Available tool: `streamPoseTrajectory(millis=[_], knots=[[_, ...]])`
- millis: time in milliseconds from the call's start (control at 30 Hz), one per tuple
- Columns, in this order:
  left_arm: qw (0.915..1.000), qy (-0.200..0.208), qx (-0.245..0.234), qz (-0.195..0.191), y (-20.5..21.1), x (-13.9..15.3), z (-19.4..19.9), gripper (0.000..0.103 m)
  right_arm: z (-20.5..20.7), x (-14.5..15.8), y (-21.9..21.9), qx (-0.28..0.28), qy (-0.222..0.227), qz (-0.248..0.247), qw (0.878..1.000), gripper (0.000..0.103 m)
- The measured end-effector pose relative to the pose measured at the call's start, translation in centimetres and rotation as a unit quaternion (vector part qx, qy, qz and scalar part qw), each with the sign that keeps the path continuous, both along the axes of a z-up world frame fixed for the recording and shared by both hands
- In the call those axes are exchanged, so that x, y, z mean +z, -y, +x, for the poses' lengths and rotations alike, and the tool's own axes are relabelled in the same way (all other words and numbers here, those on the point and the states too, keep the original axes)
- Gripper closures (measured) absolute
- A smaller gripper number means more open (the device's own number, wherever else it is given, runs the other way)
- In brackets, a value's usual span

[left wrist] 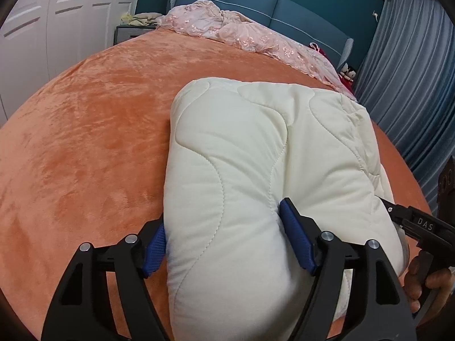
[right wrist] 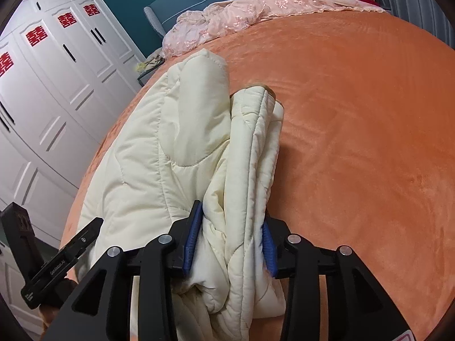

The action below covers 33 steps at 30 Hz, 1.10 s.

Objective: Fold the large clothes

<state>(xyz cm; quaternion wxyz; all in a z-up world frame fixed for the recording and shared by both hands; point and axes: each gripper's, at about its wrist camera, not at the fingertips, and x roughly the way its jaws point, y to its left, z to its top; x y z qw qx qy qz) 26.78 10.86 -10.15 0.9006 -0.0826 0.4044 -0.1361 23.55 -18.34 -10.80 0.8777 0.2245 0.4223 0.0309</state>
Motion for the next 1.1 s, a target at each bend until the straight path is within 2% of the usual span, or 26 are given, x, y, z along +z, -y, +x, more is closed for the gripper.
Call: streamPoseTrajectory(millis=[133,233,333,467,600,800,900,1100], knots=[[0.9982,-0.002,0.036,0.047,-0.8,3.0,-1.2,0.026,-2.3,2.9,0.9,-0.025,0.001,-0.030,0.999,0.058],[0.9964,-0.004,0.060,0.060,-1.1,6.0,-1.4,0.027,-3.8,6.0,1.2,-0.043,0.016,-0.066,0.997,0.060],[0.9930,0.005,0.074,0.092,0.2,8.9,-0.6,0.033,-2.7,8.6,0.0,-0.021,0.020,-0.095,0.995,0.092],[0.9898,0.002,0.077,0.120,2.9,10.4,1.7,0.033,1.2,9.9,-2.5,0.005,0.007,-0.121,0.993,0.100],[0.9881,-0.019,0.075,0.133,5.1,8.9,4.7,0.034,4.9,7.6,-4.3,0.008,-0.019,-0.149,0.989,0.101],[0.9854,-0.051,0.075,0.144,6.4,4.2,8.3,0.035,8.8,3.0,-4.4,-0.006,-0.055,-0.171,0.984,0.101],[0.9849,-0.045,0.076,0.148,6.9,2.6,9.2,0.034,10.0,0.9,-4.0,-0.011,-0.062,-0.175,0.982,0.102],[0.9842,-0.027,0.084,0.153,7.7,0.3,10.0,0.030,11.0,-2.2,-3.0,-0.018,-0.060,-0.153,0.986,0.103]])
